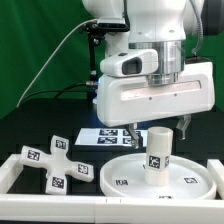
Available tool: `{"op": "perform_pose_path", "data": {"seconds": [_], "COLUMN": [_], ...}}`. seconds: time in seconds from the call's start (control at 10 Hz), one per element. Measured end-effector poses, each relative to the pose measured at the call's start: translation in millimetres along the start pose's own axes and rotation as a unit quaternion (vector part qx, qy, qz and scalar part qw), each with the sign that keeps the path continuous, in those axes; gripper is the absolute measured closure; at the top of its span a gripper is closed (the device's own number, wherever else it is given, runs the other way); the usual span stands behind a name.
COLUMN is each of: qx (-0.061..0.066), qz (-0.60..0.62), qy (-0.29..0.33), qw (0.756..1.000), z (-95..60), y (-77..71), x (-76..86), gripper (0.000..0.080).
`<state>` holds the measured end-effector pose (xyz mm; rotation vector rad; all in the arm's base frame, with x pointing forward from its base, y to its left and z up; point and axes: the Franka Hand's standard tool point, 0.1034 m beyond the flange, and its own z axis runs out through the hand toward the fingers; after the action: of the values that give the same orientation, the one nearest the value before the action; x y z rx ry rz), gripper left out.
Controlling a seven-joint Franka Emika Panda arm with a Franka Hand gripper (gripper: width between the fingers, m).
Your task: Assemble round table
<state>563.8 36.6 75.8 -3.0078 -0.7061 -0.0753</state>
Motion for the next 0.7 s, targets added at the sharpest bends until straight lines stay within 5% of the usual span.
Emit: {"op": "perform_pose_path", "data": {"seconds": [0.3, 0.4, 0.7], "qx": [0.0, 0.0, 0.001], "qz": [0.004, 0.004, 0.118], "qy": [0.0, 0.0, 0.0], "qw": [1.0, 1.0, 0.993], "z": [0.0, 0.0, 0.2], "y": [1.2, 1.3, 1.1], "x": [-0.5, -0.6, -0.6], "gripper": [0.0153, 0.0324, 0.0396]}}
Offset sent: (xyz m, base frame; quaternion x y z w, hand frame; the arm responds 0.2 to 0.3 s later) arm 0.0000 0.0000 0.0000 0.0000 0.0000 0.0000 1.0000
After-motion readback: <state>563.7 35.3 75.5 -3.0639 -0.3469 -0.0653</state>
